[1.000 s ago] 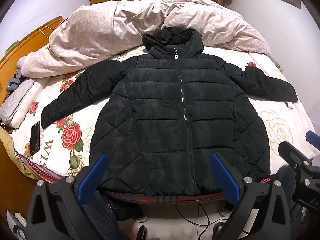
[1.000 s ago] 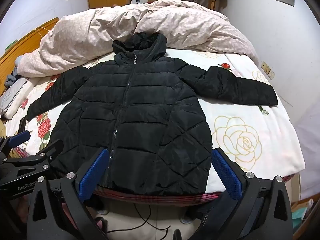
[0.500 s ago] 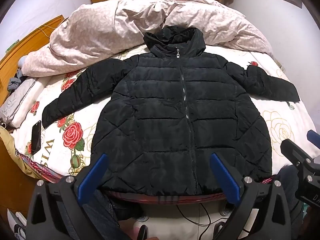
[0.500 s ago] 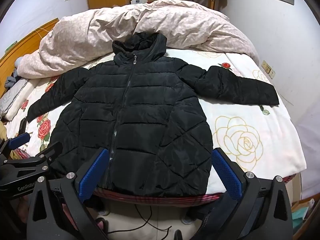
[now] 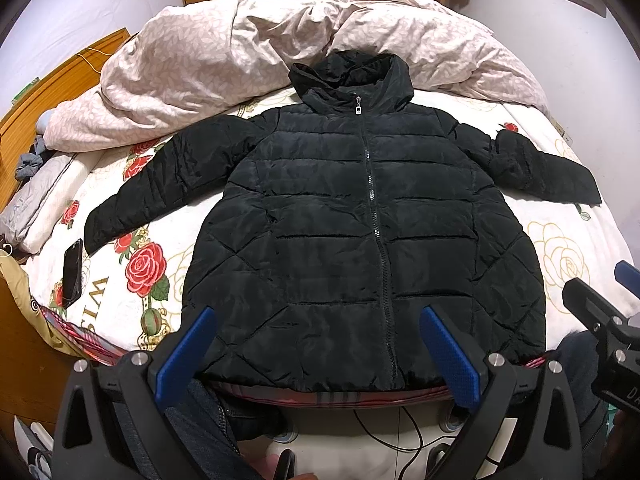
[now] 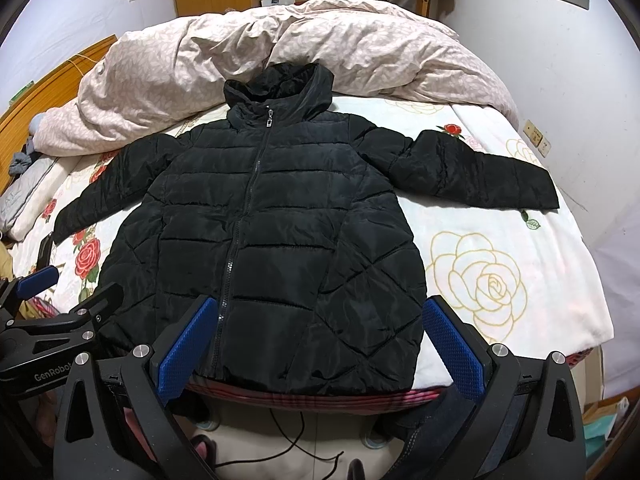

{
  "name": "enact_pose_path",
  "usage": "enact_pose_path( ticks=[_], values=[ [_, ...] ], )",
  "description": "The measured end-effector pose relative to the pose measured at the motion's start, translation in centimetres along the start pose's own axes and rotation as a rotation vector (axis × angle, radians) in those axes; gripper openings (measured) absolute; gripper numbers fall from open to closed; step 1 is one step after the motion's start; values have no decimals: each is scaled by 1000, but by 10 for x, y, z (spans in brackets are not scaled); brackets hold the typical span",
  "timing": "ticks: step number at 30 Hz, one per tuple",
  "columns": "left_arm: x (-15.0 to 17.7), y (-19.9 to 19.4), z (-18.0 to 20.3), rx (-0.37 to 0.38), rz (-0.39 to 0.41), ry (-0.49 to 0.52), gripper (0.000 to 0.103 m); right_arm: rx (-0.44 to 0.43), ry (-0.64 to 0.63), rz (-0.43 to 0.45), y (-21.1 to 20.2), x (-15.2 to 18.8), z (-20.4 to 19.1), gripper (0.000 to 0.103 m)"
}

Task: Fold large clothes

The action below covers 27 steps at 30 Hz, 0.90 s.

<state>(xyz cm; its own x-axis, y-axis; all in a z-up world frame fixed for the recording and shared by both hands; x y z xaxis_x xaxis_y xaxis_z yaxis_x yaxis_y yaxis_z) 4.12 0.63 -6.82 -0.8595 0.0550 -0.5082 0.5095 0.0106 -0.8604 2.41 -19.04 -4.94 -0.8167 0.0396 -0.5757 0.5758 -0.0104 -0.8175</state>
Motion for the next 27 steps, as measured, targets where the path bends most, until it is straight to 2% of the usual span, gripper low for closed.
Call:
enact_pose_path(
  ticks=[27],
  values=[
    [4,5,-2,-1,-3,-3,103,-2,2,-2,3,1,0,102]
  ],
)
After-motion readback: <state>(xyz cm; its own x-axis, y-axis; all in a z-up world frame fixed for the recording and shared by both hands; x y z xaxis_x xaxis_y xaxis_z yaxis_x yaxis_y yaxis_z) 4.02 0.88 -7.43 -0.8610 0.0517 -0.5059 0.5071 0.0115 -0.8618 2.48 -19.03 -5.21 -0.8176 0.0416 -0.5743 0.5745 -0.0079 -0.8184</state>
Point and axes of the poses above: each gripper's, at about its wrist camera, not at the fingertips, and y roughly the way its jaws point, z to its right, x to its underside, the point moved 7 cm from there along y, roughly the way its jaws point, and after that the axes turned 2 degrees about -z, right-handed, at the moved point
